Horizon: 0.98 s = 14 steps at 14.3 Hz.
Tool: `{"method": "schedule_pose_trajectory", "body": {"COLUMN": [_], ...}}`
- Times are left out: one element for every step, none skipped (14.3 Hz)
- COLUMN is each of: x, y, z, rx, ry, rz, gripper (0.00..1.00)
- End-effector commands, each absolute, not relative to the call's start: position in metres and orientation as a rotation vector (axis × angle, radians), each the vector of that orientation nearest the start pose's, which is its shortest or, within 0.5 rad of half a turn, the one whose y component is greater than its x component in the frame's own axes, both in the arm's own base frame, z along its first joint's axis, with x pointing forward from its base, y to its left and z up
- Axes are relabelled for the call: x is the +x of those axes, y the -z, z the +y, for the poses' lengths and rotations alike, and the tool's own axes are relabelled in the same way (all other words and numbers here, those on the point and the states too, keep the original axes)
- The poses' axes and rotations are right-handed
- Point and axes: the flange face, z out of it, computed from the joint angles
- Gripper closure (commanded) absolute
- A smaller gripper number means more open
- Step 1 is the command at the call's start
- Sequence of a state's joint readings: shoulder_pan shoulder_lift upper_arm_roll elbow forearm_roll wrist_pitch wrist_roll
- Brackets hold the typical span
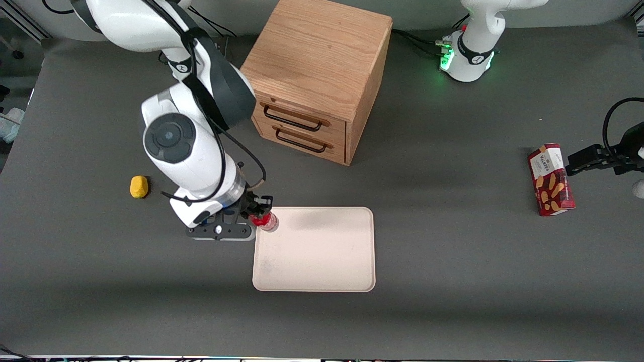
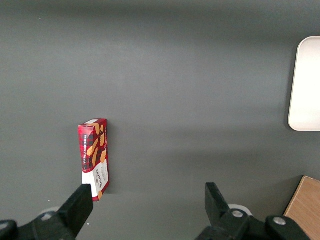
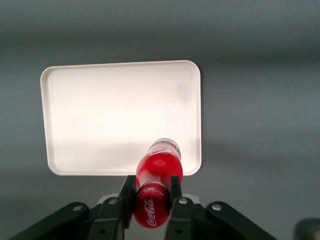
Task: Place coke bottle on tray
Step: 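Carry the bottle over the white tray's edge with the right gripper, then lower the bottle onto the tray and open the right gripper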
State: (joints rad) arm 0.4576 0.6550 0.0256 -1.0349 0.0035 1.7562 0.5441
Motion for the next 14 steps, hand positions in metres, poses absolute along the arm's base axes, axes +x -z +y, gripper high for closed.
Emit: {"method": "schedule_pose_trajectory", "body": {"x": [0.677, 0.680, 0.683, 0.684, 0.684, 0.684, 0.684, 0.686, 0.689, 0.691, 0.692, 0.692, 0.693, 0.694], "y": [-0.443, -0.428, -0.418, -0.409, -0.396, -0.389, -0.381, -0.374, -0.370, -0.366, -0.361, -0.358, -0.357, -0.354], "z": [0.338, 0.340, 0.338, 0.337, 0.336, 0.336, 0.336, 0.333, 0.328, 0.326, 0.324, 0.325, 0.324, 0.325], "rx": [-3.071, -3.075, -3.076, -3.072, -3.074, -3.070, -3.071, -3.076, -3.084, -3.087, -3.092, -3.093, -3.095, -3.094], "ry": [0.103, 0.098, 0.113, 0.124, 0.126, 0.139, 0.137, 0.137, 0.145, 0.147, 0.141, 0.144, 0.160, 0.162], "rz": [0.144, 0.142, 0.147, 0.151, 0.152, 0.152, 0.154, 0.159, 0.169, 0.170, 0.171, 0.172, 0.168, 0.168], "gripper": [1.00, 1.00, 1.00, 1.00, 1.00, 1.00, 1.00, 1.00, 1.00, 1.00, 1.00, 1.00, 1.00, 1.00]}}
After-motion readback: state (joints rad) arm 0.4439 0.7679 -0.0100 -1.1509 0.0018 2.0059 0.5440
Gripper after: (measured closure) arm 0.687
